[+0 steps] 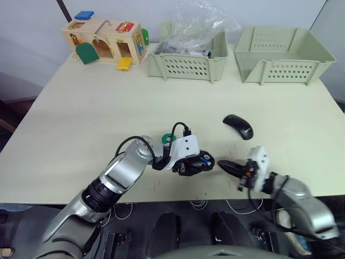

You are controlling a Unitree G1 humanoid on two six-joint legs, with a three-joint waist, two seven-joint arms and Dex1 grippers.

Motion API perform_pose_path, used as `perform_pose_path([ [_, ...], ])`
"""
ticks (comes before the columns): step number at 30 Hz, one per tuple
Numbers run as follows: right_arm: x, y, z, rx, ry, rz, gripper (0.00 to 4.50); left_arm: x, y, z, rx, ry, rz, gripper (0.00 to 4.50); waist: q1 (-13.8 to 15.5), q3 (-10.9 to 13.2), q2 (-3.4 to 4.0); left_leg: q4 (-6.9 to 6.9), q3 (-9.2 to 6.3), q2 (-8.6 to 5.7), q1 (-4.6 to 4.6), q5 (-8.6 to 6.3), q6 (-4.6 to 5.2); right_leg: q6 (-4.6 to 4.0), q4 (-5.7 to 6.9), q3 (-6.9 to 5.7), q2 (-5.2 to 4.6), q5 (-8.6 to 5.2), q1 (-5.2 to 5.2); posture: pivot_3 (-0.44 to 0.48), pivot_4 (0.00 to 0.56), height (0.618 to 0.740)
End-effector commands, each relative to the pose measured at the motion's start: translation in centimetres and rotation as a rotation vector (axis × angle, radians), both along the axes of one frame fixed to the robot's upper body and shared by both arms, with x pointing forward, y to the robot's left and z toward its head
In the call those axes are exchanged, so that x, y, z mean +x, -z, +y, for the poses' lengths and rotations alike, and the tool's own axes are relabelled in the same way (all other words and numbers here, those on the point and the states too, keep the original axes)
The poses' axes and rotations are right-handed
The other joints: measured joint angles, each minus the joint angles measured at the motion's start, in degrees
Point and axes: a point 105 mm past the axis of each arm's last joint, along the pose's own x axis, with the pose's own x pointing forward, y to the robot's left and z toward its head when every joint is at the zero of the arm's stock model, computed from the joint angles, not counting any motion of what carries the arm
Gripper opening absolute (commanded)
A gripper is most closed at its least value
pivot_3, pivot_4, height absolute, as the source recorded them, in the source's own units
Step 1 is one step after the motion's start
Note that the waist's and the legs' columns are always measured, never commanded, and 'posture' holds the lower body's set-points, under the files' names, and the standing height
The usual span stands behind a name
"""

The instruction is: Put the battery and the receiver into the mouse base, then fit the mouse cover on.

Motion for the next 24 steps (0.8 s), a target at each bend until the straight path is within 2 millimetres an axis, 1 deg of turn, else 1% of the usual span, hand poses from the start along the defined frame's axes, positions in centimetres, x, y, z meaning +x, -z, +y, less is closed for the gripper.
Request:
perform_pose_path([
  [1,-2.2,-2.5,-1.5,-0.076,-0.124,-0.04,1.34,-0.2,0.9,0.3,0.029,-0.007,0.023,3.0,0.1,0.1,0.11,-0.01,0.01,-0.02,-0.03,0.0,0.01,0.03,-0.01,0.0,-0.02,-0.02,0.0,0.0,0.15,0.74],
  [2,-2.4,-2.7,-1.7,-0.089,-0.137,-0.037,1.5,-0.2,0.9,0.3,0.029,-0.007,0.023,3.0,0.1,0.1,0.04,-0.01,0.01,-0.02,-0.04,0.0,0.01,0.03,-0.02,-0.03,-0.02,-0.02,0.0,0.0,0.15,0.74],
  [3,-2.7,-3.0,-2.1,-0.105,-0.151,-0.034,1.79,-0.1,0.9,0.4,0.03,-0.006,0.023,3.0,0.1,0.1,0.03,-0.01,0.02,-0.02,-0.05,-0.01,0.01,0.03,-0.04,-0.05,-0.01,-0.02,0.01,0.0,0.15,0.74],
  [6,-3.8,-4.8,-4.4,-0.169,-0.172,-0.052,2.89,0.1,0.8,0.4,0.029,-0.002,0.021,3.0,0.1,0.1,0.04,-0.01,0.0,-0.02,-0.04,-0.01,0.01,0.15,-0.03,-0.04,-0.01,-0.09,0.01,0.0,0.15,0.74],
  [7,-4.2,-5.3,-5.0,-0.182,-0.181,-0.057,3.51,0.1,0.7,0.3,0.028,0.0,0.021,3.0,0.1,0.1,0.02,0.0,-0.01,-0.02,-0.06,-0.01,0.01,0.15,-0.04,-0.03,-0.02,-0.09,0.01,0.0,0.15,0.74],
  [8,-4.4,-5.6,-5.2,-0.188,-0.188,-0.059,3.63,0.2,0.7,0.3,0.028,0.002,0.021,3.0,0.1,0.1,-0.01,0.0,-0.01,-0.02,-0.06,-0.01,0.01,0.15,-0.04,-0.04,-0.02,-0.09,0.01,0.0,0.15,0.74],
  [10,-4.8,-6.0,-5.8,-0.192,-0.182,-0.056,4.47,0.2,0.7,0.3,0.028,0.003,0.022,3.0,0.2,0.1,-0.02,0.0,-0.02,-0.03,-0.06,-0.01,0.01,0.15,-0.04,-0.04,-0.02,-0.09,0.01,0.0,0.15,0.74],
  [14,-5.3,-6.5,-6.3,-0.195,-0.187,-0.053,4.47,0.1,0.7,0.4,0.026,0.007,0.025,3.0,0.1,0.1,-0.05,0.0,-0.04,-0.02,-0.05,-0.01,0.02,0.17,-0.04,-0.04,-0.02,-0.1,0.02,0.0,0.15,0.74],
  [24,-4.9,-6.7,-6.4,-0.188,-0.179,-0.054,4.47,0.1,0.5,0.2,0.009,0.014,0.022,3.0,0.1,0.1,-0.05,0.0,-0.07,-0.02,-0.05,-0.01,0.02,0.17,-0.04,-0.05,-0.02,-0.1,0.02,0.0,0.15,0.74],
])
